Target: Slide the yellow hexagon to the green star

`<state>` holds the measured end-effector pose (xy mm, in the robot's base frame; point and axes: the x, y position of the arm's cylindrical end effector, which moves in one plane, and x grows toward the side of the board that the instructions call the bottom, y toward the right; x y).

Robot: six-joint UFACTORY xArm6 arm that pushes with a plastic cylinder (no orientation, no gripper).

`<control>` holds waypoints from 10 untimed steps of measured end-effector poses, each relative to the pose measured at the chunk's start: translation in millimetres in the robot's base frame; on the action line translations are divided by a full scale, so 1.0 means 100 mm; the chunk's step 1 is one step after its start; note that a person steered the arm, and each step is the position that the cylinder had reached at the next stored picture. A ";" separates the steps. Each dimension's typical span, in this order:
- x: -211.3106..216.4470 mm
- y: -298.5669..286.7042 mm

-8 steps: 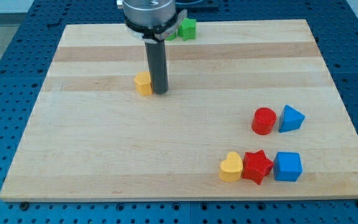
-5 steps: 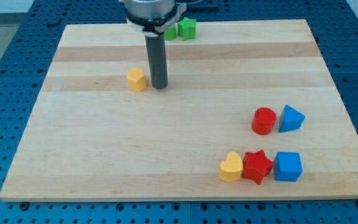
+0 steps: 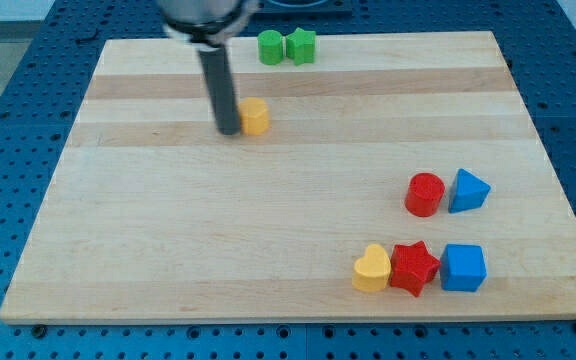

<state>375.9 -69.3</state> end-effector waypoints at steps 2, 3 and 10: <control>0.04 0.48; 0.03 0.69; -0.18 0.62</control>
<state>357.5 -7.4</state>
